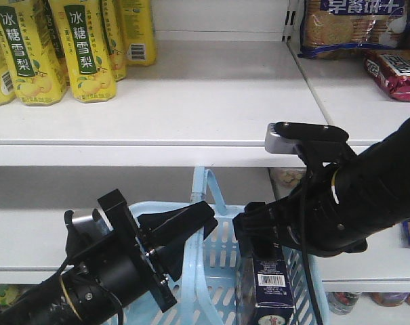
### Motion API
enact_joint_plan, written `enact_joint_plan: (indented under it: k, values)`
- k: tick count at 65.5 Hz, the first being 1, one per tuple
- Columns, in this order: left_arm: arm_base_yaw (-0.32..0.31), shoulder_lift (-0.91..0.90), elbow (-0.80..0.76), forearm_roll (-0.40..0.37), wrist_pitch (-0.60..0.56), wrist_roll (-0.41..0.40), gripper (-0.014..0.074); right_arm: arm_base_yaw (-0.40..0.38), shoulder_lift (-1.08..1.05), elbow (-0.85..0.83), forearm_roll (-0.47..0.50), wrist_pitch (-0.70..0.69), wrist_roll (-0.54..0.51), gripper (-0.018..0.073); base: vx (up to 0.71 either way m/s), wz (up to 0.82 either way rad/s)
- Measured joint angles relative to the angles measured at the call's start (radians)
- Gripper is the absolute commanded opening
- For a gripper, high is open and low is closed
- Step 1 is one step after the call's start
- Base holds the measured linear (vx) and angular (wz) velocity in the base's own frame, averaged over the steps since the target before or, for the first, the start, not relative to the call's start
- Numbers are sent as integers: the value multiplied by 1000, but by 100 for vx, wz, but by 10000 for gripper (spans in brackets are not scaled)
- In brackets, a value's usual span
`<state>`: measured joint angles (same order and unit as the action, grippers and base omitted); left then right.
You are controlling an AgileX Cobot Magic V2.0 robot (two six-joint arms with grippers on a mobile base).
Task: Left arm holds basket, right arm returns cookies
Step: 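Lower the right gripper into the basket around the Chocofello box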
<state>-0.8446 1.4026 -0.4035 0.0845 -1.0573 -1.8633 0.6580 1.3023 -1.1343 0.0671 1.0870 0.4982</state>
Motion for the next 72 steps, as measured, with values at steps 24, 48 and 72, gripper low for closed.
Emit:
enact_joint_plan:
  k: [24,48,72]
  values:
    - [0,0,0,-1,0,0,-3,42,55,41,-75,-62,71,552,0,0]
    - [0,0,0,-1,0,0,-3,42,55,146,-82,-216,114,553,0,0]
    - [0,0,0,-1,0,0,-3,42,121,146,-93,-250,118,553,0,0]
